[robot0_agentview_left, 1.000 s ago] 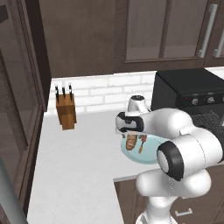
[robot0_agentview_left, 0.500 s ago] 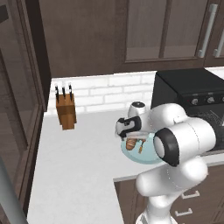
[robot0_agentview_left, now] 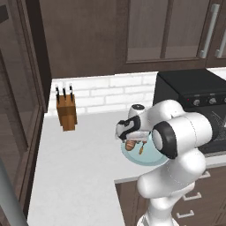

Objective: Pick up the kebab skewer and baguette bread, and place them inside the toaster oven. Close the toaster oven door and start by setting the timer.

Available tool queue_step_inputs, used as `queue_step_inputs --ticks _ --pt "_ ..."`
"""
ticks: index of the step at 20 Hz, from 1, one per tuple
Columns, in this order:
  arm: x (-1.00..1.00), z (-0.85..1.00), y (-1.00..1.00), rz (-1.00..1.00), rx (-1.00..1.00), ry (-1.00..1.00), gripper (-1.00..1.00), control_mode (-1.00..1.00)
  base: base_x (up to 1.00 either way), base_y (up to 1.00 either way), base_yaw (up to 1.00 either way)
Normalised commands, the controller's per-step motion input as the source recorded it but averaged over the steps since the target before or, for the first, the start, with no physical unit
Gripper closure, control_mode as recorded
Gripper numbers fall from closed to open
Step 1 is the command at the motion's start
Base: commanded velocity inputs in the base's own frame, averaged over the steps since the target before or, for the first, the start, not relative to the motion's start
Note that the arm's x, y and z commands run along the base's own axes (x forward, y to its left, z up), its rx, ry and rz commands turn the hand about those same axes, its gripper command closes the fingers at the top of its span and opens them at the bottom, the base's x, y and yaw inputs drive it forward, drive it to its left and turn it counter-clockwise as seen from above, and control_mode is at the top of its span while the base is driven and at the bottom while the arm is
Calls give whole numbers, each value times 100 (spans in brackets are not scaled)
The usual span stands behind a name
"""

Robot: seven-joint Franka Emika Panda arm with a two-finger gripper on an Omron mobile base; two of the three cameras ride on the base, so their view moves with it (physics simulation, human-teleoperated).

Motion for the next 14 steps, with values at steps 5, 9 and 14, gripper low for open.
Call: queue_step_inputs --ticks 5,9,14 --pt "-1 14 -10 1 2 0 100 -100 0 0 0" --pt "-30 96 -26 9 14 0 100 -100 0 0 0" --pt "-87 100 -49 16 7 0 100 -100 0 0 0"
